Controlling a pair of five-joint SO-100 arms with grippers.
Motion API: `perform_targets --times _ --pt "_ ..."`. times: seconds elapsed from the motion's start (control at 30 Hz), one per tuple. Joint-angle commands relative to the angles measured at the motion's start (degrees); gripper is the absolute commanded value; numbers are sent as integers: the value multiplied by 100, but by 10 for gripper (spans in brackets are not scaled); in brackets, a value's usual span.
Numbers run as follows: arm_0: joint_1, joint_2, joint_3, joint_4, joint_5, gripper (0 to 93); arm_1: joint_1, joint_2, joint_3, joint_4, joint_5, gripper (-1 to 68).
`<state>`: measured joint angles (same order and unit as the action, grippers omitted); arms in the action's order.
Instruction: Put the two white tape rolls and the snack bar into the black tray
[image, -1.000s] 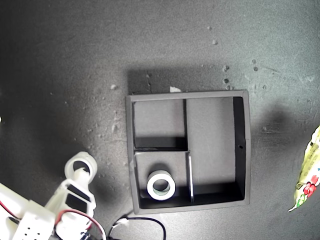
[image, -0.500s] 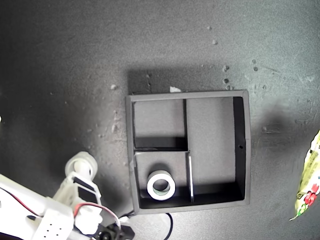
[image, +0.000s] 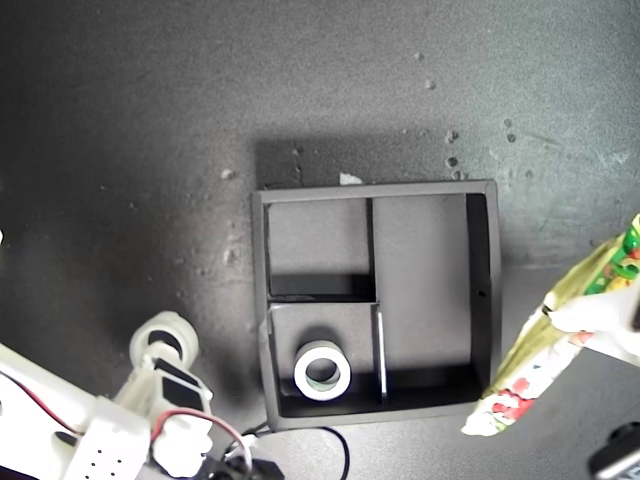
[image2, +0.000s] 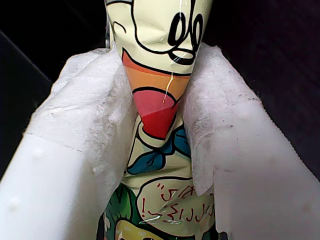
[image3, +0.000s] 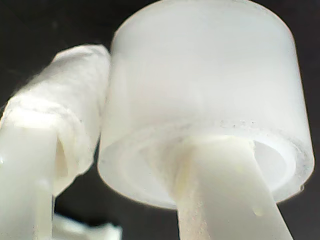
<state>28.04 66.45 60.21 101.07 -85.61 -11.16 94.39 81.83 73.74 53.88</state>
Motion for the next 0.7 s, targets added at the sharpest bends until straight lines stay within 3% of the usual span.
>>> perform_targets --times 0.0,0.13,0.33,0.67 --pt "-404 563 -694 360 554 0 176 -1274 -2338 1046 -2760 -5" --pt "-949 853 -879 360 1239 0 492 -2900 -4298 2004 -2347 -5" --pt "-1477 360 -2364 369 2188 0 642 -2988 -4359 1907 -229 -5" --pt "-1828 -879 -3973 378 2760 0 299 -2988 -3973 2030 -492 -5"
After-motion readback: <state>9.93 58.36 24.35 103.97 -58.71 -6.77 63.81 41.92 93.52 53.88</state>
